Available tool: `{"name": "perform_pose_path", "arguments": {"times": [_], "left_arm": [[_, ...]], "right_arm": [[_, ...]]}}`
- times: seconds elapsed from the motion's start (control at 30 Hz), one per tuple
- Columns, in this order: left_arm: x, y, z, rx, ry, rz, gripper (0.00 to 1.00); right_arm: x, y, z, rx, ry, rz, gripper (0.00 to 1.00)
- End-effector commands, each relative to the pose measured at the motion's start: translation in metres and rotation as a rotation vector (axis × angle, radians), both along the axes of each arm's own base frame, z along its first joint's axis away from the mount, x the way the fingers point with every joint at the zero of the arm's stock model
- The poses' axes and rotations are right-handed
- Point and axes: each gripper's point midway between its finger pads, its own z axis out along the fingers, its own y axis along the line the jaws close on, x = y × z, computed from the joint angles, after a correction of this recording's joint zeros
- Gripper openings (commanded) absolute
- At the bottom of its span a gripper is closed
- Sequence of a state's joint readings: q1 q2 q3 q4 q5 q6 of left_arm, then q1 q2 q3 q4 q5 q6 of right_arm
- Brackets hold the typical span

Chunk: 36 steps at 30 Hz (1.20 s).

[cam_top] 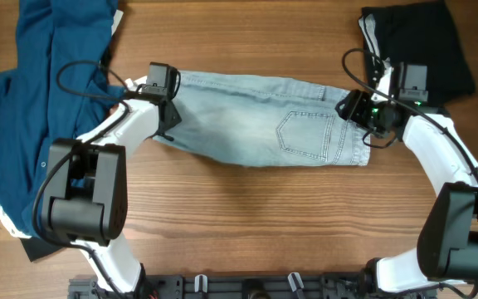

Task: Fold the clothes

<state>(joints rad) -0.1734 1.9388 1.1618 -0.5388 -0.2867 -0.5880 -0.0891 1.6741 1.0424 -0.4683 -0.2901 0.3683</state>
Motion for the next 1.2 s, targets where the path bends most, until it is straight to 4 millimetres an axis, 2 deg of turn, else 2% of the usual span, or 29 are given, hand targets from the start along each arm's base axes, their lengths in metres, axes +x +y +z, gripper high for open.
{"name": "perform_pose_path", "arguments": {"times": [0.0, 0.13, 0.2, 0.33, 0.37, 0.43, 0.53, 0.77, 0.87, 1.03, 1.17], "left_arm": [[-0.068, 0.002, -0.043, -0.065, 0.265, 0.085, 0.3], [-0.087, -0.007, -0.044, -0.121, 0.346, 0.084, 0.3], [-0.094, -0.01, -0.044, -0.141, 0.377, 0.084, 0.31], [-0.106, -0.011, -0.043, -0.144, 0.429, 0.081, 0.41], [-0.106, -0.01, -0.042, -0.139, 0.427, 0.081, 0.48], [-0.101, -0.008, -0.041, -0.129, 0.408, 0.08, 0.5], [-0.084, -0.01, -0.031, -0.133, 0.344, 0.043, 0.52], [-0.035, -0.018, 0.022, -0.131, 0.161, -0.148, 0.56], [-0.021, -0.022, 0.034, -0.122, 0.1, -0.257, 0.56], [-0.004, -0.025, 0.031, -0.109, 0.045, -0.31, 0.55], [-0.002, -0.024, 0.018, -0.1, 0.06, -0.306, 0.45]], "right_arm": [[0.013, -0.001, 0.009, -0.046, -0.061, 0.022, 0.72], [0.014, -0.013, 0.008, -0.125, -0.067, 0.02, 0.72], [0.01, -0.019, 0.004, -0.173, -0.048, 0.03, 0.78], [-0.005, -0.028, -0.004, -0.202, 0.017, 0.042, 0.85], [-0.009, -0.03, -0.006, -0.198, 0.035, 0.036, 0.87], [-0.014, -0.032, -0.011, -0.193, 0.065, 0.03, 0.89], [-0.019, -0.031, -0.022, -0.184, 0.106, 0.035, 0.89], [-0.022, -0.027, -0.048, -0.152, 0.168, 0.047, 0.88], [-0.022, -0.018, -0.056, -0.105, 0.177, 0.074, 0.87], [-0.021, 0.006, -0.065, -0.007, 0.178, 0.129, 0.79], [-0.022, 0.017, -0.07, -0.011, 0.183, 0.157, 0.78]]}}
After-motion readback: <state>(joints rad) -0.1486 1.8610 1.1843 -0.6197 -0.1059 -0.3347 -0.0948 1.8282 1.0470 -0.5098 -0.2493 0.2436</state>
